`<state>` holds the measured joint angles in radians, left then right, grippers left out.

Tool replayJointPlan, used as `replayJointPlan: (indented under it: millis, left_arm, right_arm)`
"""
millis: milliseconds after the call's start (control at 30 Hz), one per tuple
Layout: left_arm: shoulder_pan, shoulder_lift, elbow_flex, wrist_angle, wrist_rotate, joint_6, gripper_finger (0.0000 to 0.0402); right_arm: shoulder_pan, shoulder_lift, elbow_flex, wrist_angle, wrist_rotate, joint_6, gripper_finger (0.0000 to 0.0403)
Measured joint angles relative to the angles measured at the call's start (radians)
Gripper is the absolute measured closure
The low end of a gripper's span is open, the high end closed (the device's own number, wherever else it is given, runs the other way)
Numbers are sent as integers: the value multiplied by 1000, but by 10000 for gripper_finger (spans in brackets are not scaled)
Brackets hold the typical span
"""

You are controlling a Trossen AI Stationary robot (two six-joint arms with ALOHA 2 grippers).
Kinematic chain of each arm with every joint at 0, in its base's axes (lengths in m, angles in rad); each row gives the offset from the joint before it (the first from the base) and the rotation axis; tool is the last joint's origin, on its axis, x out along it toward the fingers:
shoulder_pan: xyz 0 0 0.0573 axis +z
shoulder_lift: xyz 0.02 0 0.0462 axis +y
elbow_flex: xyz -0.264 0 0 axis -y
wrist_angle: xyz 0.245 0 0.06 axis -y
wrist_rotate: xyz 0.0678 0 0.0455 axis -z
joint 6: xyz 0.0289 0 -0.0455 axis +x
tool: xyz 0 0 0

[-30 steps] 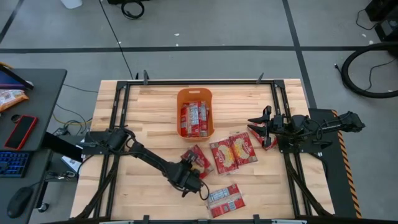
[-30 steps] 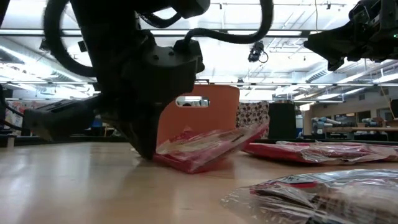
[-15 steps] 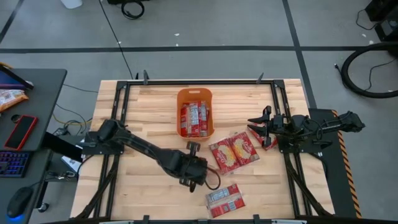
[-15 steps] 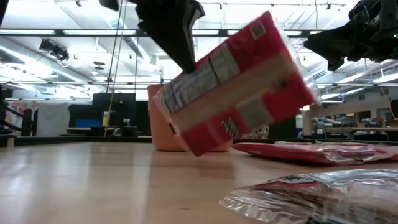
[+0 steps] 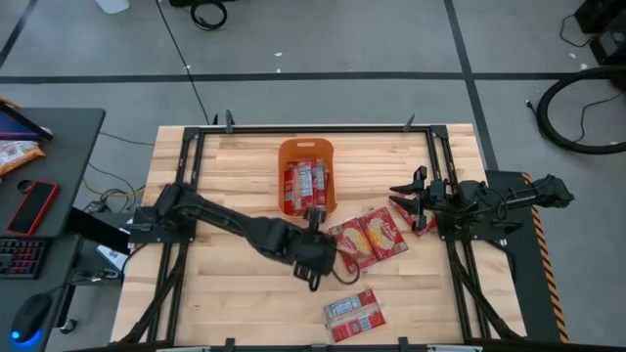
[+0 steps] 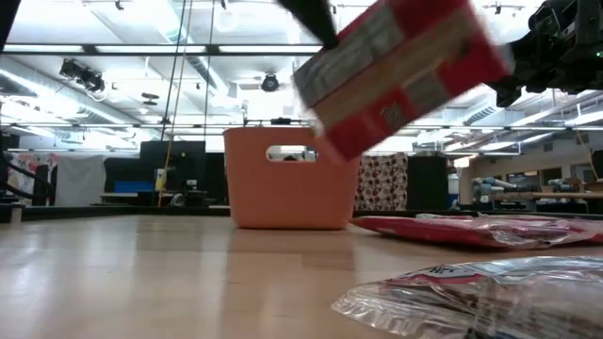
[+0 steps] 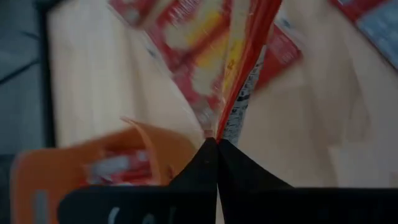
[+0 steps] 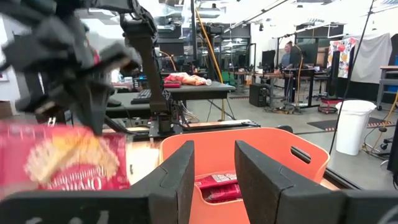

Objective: Sort popcorn bags into baskets
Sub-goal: Put the popcorn bag into the orange bin

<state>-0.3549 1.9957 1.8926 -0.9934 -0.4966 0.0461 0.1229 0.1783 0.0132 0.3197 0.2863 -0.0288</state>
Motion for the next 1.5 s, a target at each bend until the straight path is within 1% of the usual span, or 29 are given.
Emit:
replayJointPlan:
  millis: [67,267,367,467,567,667,967,1067,1200,1333,1500]
  left_arm:
    - [16,0,49,-10,-11,28,401]
    - [51,0,210,-81,-88,113,401]
    - [72,-3,241,-146,-142,145,401]
    - [108,-2,243,-258,-180,149,402]
    - [152,-3,215,-315,-191,151,401]
    - [201,2,192,-353,-188,188,401]
    - [374,-1,160,-348,-173,352,401]
    - [427,0,160,-310,-104,421,401]
    - [485,0,153,-299,-34,489,401]
    - [515,0,69,-317,2,544,401]
    - [493,1,-80,-282,-15,682,401]
  right_arm:
    - [0,0,0,0,0,0,283]
    - [0,0,0,0,0,0,284]
    - [0,0,0,0,0,0,284]
    - [0,0,0,0,0,0,284]
    - [0,0,0,0,0,0,284]
    - [0,0,0,0,0,0,284]
    - [0,0,0,0,0,0,284]
    - [0,0,0,0,0,0,284]
    - [0,0,0,0,0,0,284]
    - [0,0,0,0,0,0,284]
    - [0,0,0,0,0,0,284]
